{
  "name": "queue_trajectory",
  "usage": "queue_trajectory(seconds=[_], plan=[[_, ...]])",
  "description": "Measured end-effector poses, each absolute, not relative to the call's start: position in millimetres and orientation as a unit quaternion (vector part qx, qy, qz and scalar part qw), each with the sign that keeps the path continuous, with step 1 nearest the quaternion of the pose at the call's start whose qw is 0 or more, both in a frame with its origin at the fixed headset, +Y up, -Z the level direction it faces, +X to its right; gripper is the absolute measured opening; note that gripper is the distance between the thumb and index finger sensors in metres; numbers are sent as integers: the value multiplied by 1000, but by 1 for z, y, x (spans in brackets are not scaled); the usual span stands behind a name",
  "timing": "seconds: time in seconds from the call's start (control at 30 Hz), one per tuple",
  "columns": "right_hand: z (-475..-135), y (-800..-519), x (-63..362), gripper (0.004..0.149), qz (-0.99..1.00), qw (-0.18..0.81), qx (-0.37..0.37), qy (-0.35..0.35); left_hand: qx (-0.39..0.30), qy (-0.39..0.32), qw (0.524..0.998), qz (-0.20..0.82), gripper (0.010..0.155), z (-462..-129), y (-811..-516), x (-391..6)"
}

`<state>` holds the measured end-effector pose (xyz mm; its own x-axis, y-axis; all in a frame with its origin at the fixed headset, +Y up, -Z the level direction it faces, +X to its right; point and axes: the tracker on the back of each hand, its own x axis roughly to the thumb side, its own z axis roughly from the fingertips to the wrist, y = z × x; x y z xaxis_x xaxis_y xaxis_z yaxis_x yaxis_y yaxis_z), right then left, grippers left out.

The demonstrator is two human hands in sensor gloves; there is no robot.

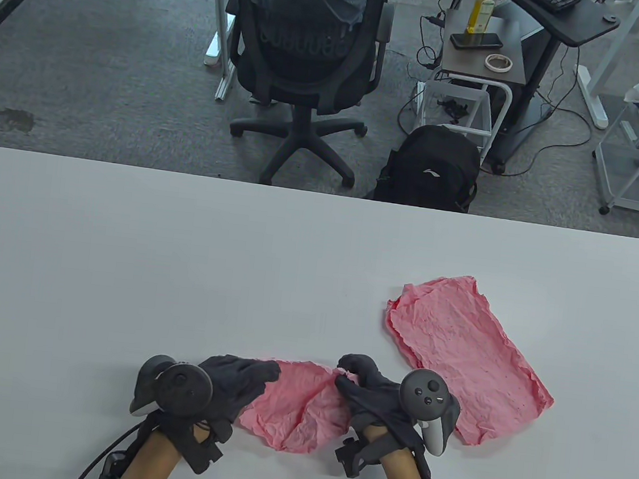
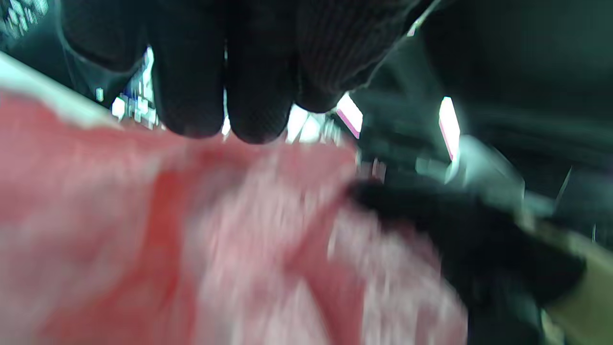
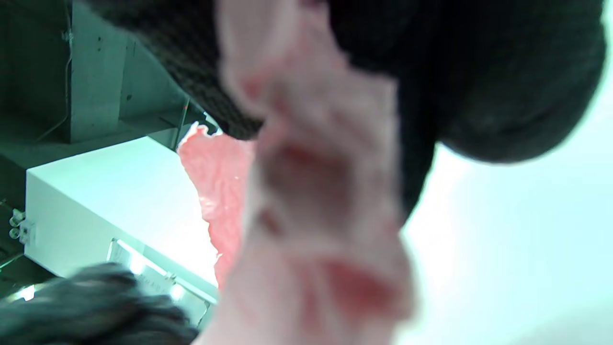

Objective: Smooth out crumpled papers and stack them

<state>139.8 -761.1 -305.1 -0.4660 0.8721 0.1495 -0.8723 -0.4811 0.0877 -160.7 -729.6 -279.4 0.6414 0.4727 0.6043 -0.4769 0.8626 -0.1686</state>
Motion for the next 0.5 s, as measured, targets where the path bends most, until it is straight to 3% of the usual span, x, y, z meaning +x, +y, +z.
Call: queue_trajectory(seconds=[0.07, 0.23, 0.5], plan=[[-304, -760, 138, 45, 858, 505, 96, 0, -46, -331, 921, 202, 51, -282, -741, -155], [-305, -758, 141, 45, 851, 515, 102, 8, -88, -301, 933, 176, 48, -287, -752, -161], [-309, -760, 146, 45, 844, 526, 102, 22, -95, -295, 943, 119, 44, -288, -757, -158]])
